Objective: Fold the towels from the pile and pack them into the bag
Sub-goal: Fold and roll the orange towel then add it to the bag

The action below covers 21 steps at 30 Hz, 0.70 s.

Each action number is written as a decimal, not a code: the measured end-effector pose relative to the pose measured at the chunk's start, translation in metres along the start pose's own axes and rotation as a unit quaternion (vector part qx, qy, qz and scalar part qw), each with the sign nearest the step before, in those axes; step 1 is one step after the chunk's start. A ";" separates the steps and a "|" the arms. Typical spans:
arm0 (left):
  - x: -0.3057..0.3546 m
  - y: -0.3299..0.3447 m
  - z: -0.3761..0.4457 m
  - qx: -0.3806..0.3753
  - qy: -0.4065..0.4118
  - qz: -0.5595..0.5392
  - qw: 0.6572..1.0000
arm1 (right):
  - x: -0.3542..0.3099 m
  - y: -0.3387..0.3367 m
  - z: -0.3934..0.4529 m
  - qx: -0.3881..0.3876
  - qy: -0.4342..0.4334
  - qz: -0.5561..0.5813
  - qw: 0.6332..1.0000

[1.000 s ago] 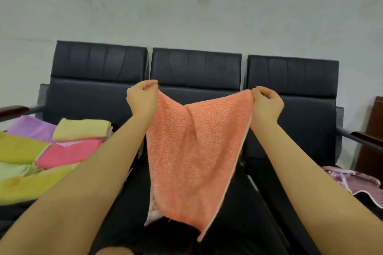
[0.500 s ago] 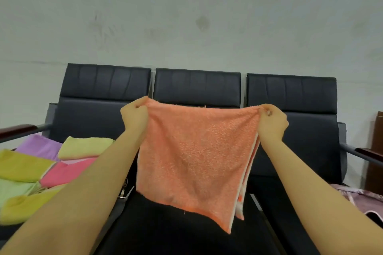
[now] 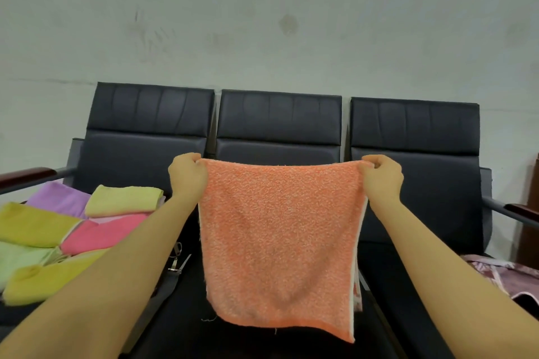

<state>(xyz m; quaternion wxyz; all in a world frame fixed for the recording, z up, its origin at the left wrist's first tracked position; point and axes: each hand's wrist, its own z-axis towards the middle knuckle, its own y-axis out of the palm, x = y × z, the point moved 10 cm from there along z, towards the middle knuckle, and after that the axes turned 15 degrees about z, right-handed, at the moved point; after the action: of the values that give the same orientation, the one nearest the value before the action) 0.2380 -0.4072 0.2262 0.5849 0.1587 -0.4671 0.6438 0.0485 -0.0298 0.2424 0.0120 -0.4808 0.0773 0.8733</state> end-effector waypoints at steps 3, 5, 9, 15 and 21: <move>0.002 0.003 0.003 -0.006 0.048 0.104 0.993 | -0.001 -0.004 -0.001 0.024 -0.023 -0.055 0.998; -0.001 0.003 0.005 -0.014 0.044 0.122 0.991 | 0.002 -0.007 -0.002 0.038 -0.008 -0.075 0.996; -0.005 0.007 0.005 -0.038 0.028 0.066 0.997 | 0.001 -0.008 -0.007 0.056 0.001 -0.049 0.997; -0.012 0.000 0.007 -0.014 -0.013 -0.035 0.999 | 0.006 -0.005 -0.011 0.042 0.010 0.045 0.998; -0.021 -0.001 -0.001 -0.011 -0.041 -0.119 0.992 | 0.016 -0.009 -0.014 0.070 0.006 0.018 0.997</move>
<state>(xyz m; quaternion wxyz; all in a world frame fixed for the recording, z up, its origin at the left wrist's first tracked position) 0.2453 -0.4193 0.2099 0.6394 0.2325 -0.4755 0.5577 0.0527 -0.0237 0.2202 0.0294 -0.4828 0.1472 0.8628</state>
